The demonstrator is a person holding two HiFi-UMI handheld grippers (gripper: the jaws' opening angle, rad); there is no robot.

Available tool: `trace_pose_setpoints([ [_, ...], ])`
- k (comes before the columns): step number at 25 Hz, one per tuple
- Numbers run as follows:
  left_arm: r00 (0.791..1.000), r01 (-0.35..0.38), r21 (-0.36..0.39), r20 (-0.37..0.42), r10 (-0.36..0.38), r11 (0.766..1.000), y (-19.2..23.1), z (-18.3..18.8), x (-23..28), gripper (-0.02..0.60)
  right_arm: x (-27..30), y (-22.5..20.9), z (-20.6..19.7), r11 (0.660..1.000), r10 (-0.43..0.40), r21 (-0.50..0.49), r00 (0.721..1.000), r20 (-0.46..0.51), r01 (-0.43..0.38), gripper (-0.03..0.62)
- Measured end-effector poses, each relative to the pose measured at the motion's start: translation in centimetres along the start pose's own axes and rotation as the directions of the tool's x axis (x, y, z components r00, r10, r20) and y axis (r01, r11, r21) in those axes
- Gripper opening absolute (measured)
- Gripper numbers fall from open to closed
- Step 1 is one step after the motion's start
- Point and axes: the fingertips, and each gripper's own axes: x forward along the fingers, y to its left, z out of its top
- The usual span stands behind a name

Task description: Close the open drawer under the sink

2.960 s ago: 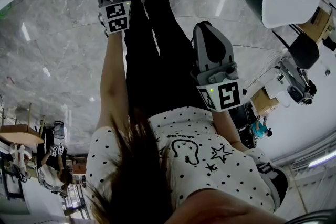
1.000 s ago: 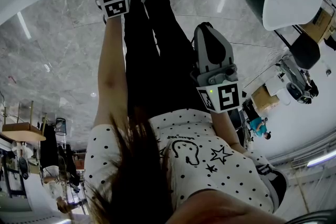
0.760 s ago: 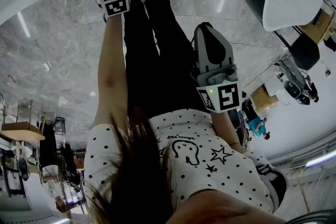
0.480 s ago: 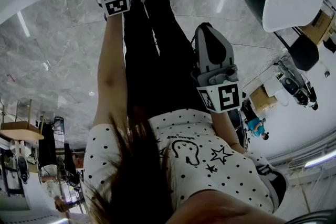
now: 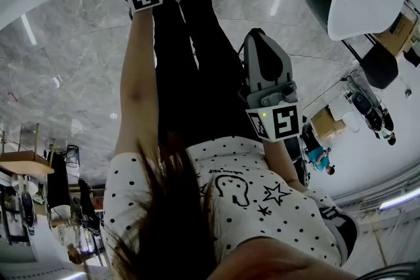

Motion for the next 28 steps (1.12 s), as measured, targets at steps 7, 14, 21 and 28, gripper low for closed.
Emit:
trace_pose_setpoints([
  [7, 0.999, 0.032, -0.017, -0.019, -0.032, 0.999, 0.1, -2.2, 0.5, 0.121, 0.2, 0.5, -0.1, 1.0, 0.003, 0.001, 1.0, -0.005, -0.003, 0.014],
  [14, 1.0, 0.0, 0.004, 0.008, 0.0, 1.0, 0.3, -0.5, -0.1, 0.123, 0.2, 0.9, -0.1, 1.0, 0.011, 0.003, 1.0, -0.002, -0.011, 0.014],
  [21, 1.0, 0.022, -0.05, 0.015, -0.021, 0.998, -0.2, -1.3, -1.3, 0.124, 0.0, 1.4, 0.0, 1.0, 0.018, 0.005, 1.0, 0.009, -0.018, 0.014],
  [28, 0.995, 0.036, -0.025, 0.092, -0.034, 0.999, -1.2, 0.9, -6.4, 0.036, -0.2, 2.0, 1.1, 1.0, 0.021, -0.007, 0.999, 0.046, -0.021, 0.014],
])
